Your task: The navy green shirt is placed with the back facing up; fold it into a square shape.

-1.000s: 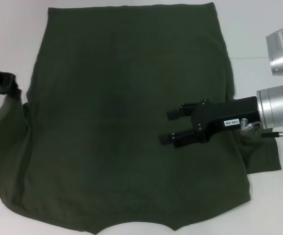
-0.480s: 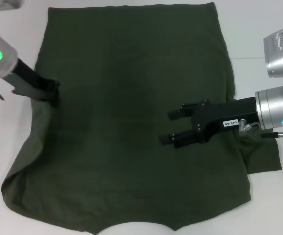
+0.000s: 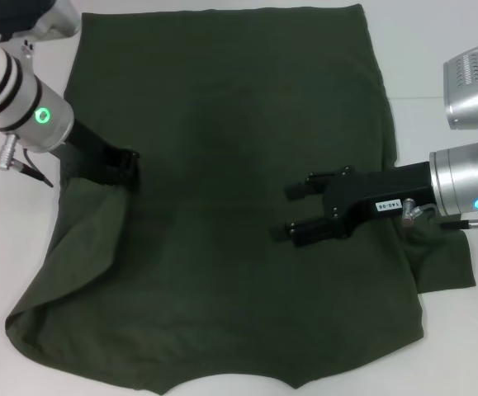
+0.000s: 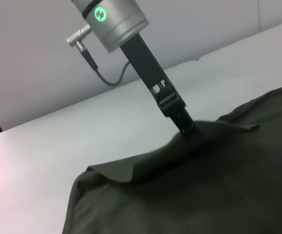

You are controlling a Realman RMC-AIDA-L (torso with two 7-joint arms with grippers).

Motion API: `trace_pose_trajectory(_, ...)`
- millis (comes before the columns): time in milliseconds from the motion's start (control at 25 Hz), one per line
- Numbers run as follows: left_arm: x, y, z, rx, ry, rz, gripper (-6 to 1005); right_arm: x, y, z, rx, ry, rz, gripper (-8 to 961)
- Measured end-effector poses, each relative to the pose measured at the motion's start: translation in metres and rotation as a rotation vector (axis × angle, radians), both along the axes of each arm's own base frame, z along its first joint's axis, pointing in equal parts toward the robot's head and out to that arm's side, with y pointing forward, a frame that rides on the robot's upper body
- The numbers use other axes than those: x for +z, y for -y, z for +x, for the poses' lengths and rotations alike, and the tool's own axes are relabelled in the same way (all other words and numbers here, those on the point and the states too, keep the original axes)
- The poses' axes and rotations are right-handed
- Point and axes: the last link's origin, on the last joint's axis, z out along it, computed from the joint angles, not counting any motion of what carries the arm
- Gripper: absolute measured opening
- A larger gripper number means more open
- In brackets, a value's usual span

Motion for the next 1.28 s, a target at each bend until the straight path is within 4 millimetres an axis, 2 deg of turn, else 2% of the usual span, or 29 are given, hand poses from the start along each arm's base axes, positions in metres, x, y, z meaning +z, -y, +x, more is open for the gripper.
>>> trace_pose_trajectory(40,-0.002,0.0,0.0,-0.001,0.003,0.002,34,0.0,0.0,0.0,0.0,0.0,0.0,917)
trace_pose_trajectory(240,-0.007,0.001,0.002,-0.006,0.013,0.005,229,0.0,0.0,0.0,-0.004,0.001,-0.002,916)
trace_pose_trajectory(440,-0.005,0.0,0.008,-0.04,0.073,0.006,333,0.001,-0.001,0.0,-0.006,0.001,0.004,916)
trace_pose_trajectory(600,0.004,0.001,0.008,-0.16,0.229,0.044,416,0.003,-0.005,0.001,-0.028,0.0,0.025,917)
trace_pose_trajectory(680,0.01,0.005,0.002,-0.245,0.318,0.08,457,0.005,-0.008,0.001,-0.047,-0.006,0.036,916)
trace_pose_trajectory(720,0.013,0.007,-0.003,-0.286,0.36,0.103,538,0.007,-0.01,0.001,-0.058,-0.011,0.045,916)
trace_pose_trajectory(800,0.016,0.017,-0.016,-0.382,0.429,0.155,701,0.01,-0.013,0.0,-0.075,-0.026,0.059,916)
trace_pose_trajectory(1000,0.013,0.055,-0.047,-0.643,0.548,0.264,920,0.016,-0.016,0.0,-0.107,-0.054,0.076,916)
trace_pose_trajectory(1160,0.013,0.096,-0.065,-0.845,0.615,0.318,931,0.019,-0.017,0.001,-0.134,-0.065,0.077,917)
trace_pose_trajectory(1280,0.009,0.124,-0.076,-0.882,0.661,0.29,936,0.022,-0.018,0.002,-0.17,-0.07,0.067,917)
